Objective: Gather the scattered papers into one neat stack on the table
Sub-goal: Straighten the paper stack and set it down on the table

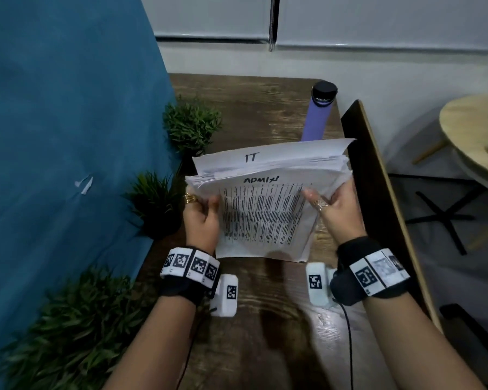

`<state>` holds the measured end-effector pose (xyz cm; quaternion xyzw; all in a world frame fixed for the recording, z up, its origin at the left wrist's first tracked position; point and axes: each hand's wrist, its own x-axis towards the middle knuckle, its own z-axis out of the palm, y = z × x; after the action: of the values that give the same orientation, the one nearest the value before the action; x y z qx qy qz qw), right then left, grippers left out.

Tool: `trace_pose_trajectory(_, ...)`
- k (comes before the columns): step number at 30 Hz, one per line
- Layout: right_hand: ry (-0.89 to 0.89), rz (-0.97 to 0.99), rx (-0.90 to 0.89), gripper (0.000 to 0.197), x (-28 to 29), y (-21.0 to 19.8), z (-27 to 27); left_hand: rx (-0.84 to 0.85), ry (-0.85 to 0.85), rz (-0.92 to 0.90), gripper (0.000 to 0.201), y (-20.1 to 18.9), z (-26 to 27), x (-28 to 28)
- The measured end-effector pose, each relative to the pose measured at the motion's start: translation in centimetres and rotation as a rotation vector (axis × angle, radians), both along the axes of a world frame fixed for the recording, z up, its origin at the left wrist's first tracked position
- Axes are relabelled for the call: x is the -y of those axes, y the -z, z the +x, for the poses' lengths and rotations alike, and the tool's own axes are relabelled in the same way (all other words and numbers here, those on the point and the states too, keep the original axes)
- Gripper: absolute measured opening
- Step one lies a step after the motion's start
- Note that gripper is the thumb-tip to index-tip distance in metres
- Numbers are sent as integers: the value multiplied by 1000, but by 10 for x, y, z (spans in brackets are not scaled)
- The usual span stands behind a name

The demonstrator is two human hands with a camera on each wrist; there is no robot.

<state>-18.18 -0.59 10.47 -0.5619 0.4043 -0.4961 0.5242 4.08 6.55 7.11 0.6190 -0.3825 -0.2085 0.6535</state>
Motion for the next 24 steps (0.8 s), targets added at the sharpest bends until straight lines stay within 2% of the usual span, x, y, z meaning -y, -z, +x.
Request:
trace_pose_trajectory(3,32,30,30,63,1,3,-2,-25,7,-8,26,1,0,2)
trace_pose_trajectory(6,-18,53,4,75,1,3,-1,-25,26,0,26,0,-1,4)
trace_pose_trajectory(9,16,51,28,68,5,6,-3,-32,46,-14,33,0,-1,7)
trace_pose_trajectory(12,-38,89,44,75,8,6,-4,-19,78,-16,38,-3,1,7)
trace_pose_trajectory(15,-33,101,31,77,10,5,-8,-2,71,-7,26,0,3,9)
trace_pose_trajectory(17,-45,125,-1,75,10,7,-6,-10,74,-18,24,-1,0,10)
trace_pose_trajectory(20,-43,164,-41,83,8,12,-1,7,53,-42,22,0,-1,11)
trace_pose_trajectory(24,42,147,-7,58,12,13,-4,-65,60,-85,17,-5,-2,9)
